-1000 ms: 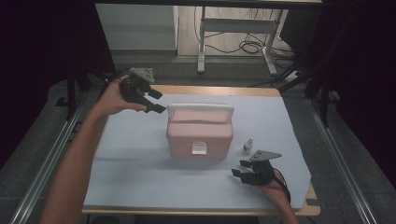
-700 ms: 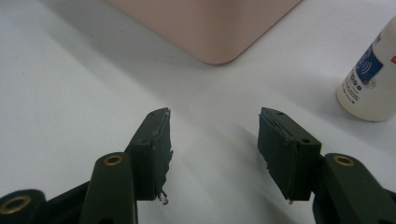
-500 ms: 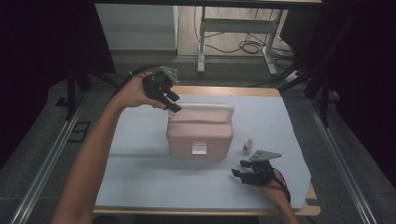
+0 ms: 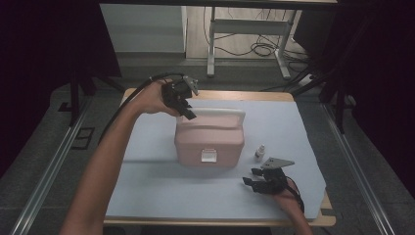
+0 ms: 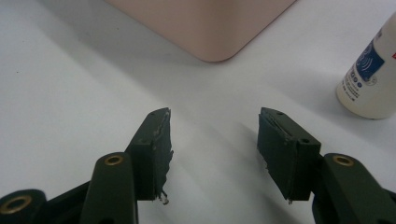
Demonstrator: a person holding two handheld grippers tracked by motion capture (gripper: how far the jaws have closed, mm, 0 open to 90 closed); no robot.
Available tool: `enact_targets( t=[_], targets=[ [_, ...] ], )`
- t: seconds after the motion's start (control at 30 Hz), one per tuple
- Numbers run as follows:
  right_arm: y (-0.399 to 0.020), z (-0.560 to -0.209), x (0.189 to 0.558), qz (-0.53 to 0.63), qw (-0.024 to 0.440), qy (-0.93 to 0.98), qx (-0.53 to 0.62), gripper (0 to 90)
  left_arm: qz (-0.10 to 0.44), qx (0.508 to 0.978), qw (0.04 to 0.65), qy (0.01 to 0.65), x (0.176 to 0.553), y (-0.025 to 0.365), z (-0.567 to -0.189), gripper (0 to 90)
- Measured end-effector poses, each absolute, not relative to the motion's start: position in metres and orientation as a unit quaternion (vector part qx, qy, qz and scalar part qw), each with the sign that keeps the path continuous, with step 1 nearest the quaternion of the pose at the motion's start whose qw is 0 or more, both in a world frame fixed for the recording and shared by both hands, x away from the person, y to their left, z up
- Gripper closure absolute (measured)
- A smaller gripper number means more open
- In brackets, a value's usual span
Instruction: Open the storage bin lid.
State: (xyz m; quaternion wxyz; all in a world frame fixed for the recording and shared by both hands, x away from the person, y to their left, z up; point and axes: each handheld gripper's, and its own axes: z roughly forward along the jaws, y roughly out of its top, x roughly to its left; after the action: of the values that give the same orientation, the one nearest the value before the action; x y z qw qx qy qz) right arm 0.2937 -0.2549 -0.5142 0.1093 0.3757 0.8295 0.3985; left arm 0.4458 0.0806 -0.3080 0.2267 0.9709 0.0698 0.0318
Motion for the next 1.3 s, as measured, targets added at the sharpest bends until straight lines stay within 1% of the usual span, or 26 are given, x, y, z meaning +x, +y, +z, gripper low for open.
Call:
enact_targets(
  t=[0.17,0.23,0.37,0.43,0.5,0.6,0.73,0.77,0.8,0.83,1.0,1.3],
  targets=[
    [-0.254,-0.513,0.294,0.4,0.112,0.828,0.376,45.6,0.03,0.974,0.216,0.055,0.448,0.08,-0.304,79.9],
    [-0.254,-0.512,0.293,0.402,0.112,0.828,0.375,46.1,0.023,0.971,0.228,0.061,0.451,0.081,-0.303,79.9],
    [-0.253,-0.51,0.292,0.407,0.115,0.826,0.372,49.1,0.016,0.969,0.24,0.059,0.458,0.085,-0.299,79.6],
    [-0.252,-0.507,0.291,0.412,0.116,0.824,0.371,52.1,0.011,0.968,0.245,0.059,0.461,0.086,-0.298,79.5],
    [-0.252,-0.502,0.29,0.421,0.121,0.821,0.366,57.0,0.007,0.968,0.246,0.058,0.463,0.086,-0.297,79.5],
    [-0.249,-0.488,0.286,0.441,0.126,0.813,0.36,70.3,0.003,0.967,0.247,0.058,0.464,0.086,-0.297,79.6],
    [-0.245,-0.464,0.281,0.469,0.149,0.796,0.352,83.1,0.001,0.967,0.248,0.058,0.465,0.087,-0.296,79.6],
    [-0.245,-0.464,0.281,0.469,0.149,0.796,0.352,83.1,0.001,0.967,0.248,0.058,0.465,0.087,-0.296,79.6],
    [-0.245,-0.457,0.28,0.478,0.155,0.791,0.349,85.6,-0.001,0.967,0.248,0.058,0.466,0.087,-0.296,79.6],
    [-0.241,-0.441,0.279,0.496,0.17,0.781,0.34,89.4,-0.004,0.967,0.247,0.059,0.466,0.087,-0.296,79.7],
    [-0.23,-0.426,0.288,0.505,0.188,0.774,0.333,90.0,-0.008,0.967,0.247,0.063,0.467,0.087,-0.295,79.7],
    [-0.215,-0.423,0.299,0.518,0.192,0.761,0.341,90.0,-0.015,0.966,0.25,0.063,0.469,0.088,-0.295,79.9]
  ],
)
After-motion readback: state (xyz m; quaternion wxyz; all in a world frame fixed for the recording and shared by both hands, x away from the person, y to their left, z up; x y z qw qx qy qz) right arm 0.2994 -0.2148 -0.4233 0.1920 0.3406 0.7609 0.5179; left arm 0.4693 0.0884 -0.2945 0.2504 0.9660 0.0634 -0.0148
